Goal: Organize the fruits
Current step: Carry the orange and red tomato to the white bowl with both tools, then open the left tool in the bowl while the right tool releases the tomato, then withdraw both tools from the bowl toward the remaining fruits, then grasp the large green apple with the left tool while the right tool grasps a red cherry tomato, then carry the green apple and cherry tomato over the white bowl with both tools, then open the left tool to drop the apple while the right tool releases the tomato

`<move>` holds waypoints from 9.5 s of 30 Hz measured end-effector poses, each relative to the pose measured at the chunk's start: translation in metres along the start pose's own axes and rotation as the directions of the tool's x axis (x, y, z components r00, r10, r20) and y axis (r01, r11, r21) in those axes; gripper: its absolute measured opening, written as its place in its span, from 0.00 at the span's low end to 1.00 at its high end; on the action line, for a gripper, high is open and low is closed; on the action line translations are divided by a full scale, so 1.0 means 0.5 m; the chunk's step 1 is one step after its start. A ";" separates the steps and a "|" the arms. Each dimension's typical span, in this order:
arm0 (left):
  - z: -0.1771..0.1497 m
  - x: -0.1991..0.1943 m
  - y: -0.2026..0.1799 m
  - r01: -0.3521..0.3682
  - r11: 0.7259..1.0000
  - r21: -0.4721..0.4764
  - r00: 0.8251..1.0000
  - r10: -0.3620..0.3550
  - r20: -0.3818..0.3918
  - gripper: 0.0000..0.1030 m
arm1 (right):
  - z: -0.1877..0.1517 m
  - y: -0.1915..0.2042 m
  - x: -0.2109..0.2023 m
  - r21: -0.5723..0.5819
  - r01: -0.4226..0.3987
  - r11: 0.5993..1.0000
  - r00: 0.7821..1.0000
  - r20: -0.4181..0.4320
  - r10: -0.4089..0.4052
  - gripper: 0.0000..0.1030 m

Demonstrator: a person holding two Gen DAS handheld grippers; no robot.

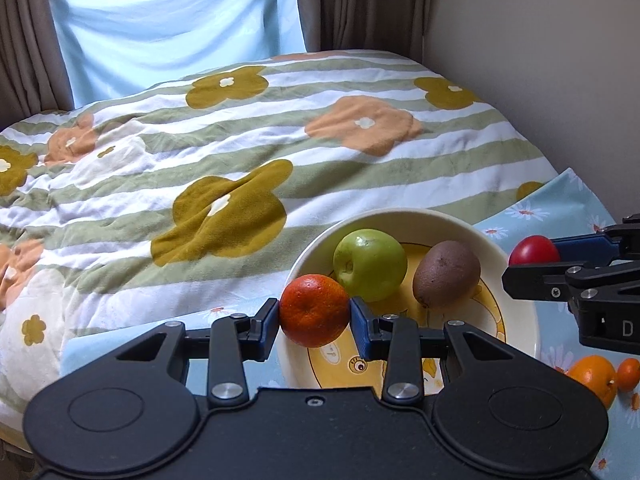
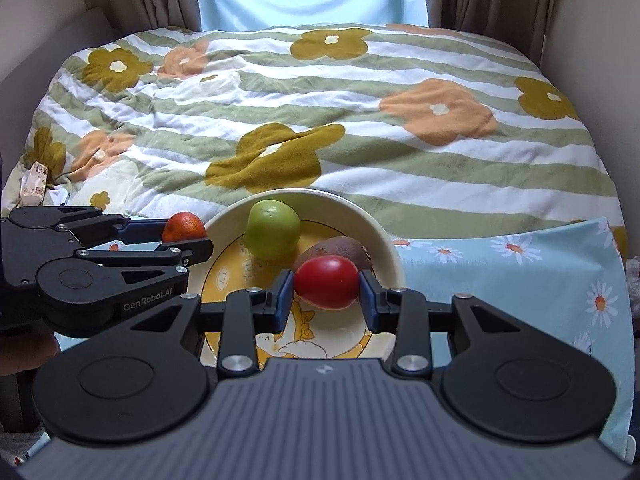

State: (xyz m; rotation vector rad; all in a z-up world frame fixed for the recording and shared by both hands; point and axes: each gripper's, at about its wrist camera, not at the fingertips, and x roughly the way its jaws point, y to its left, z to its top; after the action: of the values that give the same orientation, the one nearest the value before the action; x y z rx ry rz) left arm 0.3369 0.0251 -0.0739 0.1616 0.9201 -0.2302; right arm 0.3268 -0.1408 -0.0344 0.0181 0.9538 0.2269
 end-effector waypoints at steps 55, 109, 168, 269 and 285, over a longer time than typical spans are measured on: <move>-0.130 -0.128 0.132 -0.095 0.979 -0.182 0.993 0.105 0.048 0.90 | -0.009 0.145 0.137 -0.070 -0.089 0.994 0.990 -0.116 0.080 0.78; -0.356 -0.460 -0.016 -0.176 0.955 -0.238 0.948 0.229 0.220 1.00 | -0.274 0.121 -0.314 -0.114 -0.086 0.990 0.981 0.164 0.104 1.00; -0.365 -0.173 0.121 0.018 0.999 0.033 1.000 -0.018 -0.009 0.58 | -0.366 0.259 -0.020 0.035 0.010 0.999 0.999 -0.042 -0.009 0.55; -0.051 -0.043 -0.167 0.047 0.999 -0.023 0.997 -0.046 0.058 0.90 | -0.042 -0.118 -0.018 -0.007 -0.036 0.999 0.998 0.060 0.036 0.46; -0.116 -0.143 -0.060 -0.061 0.983 -0.174 0.994 0.075 0.076 0.90 | -0.032 -0.063 0.050 -0.061 -0.102 0.993 0.995 -0.009 0.101 0.46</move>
State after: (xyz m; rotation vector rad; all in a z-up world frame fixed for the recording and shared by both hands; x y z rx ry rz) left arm 0.2424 0.0189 -0.0524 0.0234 0.8466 -0.0927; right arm 0.3337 -0.1678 -0.0673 0.0092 0.9521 0.3503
